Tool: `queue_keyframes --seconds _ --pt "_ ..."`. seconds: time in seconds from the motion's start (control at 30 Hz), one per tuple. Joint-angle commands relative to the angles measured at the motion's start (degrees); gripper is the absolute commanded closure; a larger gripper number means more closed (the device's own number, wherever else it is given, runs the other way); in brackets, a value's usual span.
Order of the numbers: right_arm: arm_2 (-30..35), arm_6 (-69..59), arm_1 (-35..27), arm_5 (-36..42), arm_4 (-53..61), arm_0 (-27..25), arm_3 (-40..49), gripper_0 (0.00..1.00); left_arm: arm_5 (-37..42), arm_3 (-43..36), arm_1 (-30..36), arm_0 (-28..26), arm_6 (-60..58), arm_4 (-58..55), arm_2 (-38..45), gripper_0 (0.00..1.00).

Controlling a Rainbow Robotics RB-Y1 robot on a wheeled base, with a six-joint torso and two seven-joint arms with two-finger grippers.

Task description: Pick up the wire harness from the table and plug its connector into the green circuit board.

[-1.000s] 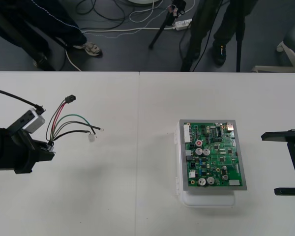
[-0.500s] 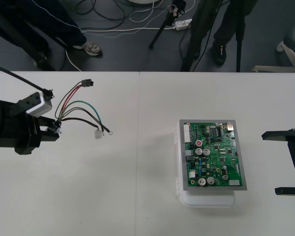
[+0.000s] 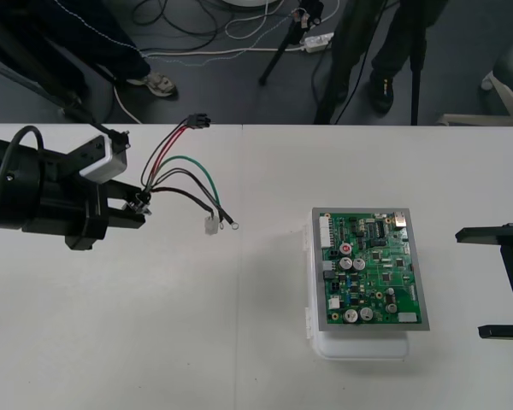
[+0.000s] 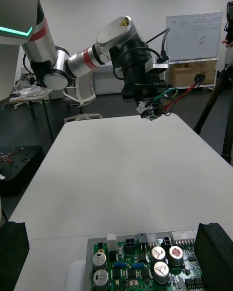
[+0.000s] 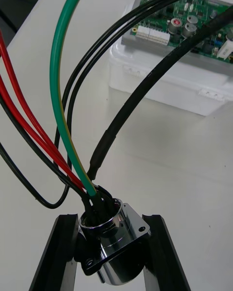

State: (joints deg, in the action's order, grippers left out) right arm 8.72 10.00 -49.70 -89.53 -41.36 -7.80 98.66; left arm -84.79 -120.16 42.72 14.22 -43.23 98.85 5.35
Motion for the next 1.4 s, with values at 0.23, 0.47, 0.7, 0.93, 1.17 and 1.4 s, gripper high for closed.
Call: queue_keyframes --seconds 0.23,0.47,0.7,0.93,1.17,1.4 --pt "-0.29 1.96 -1.98 -0.47 1.02 -0.73 1.63 0.0 4.9 -1.48 -6.94 6.34 8.42 0.47 -2.63 1.0" --pt "-0.29 2.05 -1.98 -0.47 1.02 -0.73 1.63 0.0 4.9 -1.48 -12.13 6.43 13.87 1.17 -2.98 1.0" --pt "-0.29 1.96 -1.98 -0.47 1.28 -0.73 1.63 0.0 4.99 -1.48 -16.08 6.43 19.5 1.7 -3.16 1.0" --pt "-0.29 1.87 -1.98 -0.47 1.28 -0.73 1.71 0.0 5.08 -1.48 -18.02 7.31 24.24 3.72 -4.12 1.0" --pt "-0.29 0.99 -1.98 -0.47 1.28 -0.73 2.06 0.0 5.08 -1.48 -18.11 8.54 28.11 7.06 -6.15 1.0" --pt "-0.29 -0.59 -1.98 -0.47 1.55 -0.99 3.03 0.0 5.78 -1.48 -18.37 10.56 29.25 10.49 -9.57 1.0"
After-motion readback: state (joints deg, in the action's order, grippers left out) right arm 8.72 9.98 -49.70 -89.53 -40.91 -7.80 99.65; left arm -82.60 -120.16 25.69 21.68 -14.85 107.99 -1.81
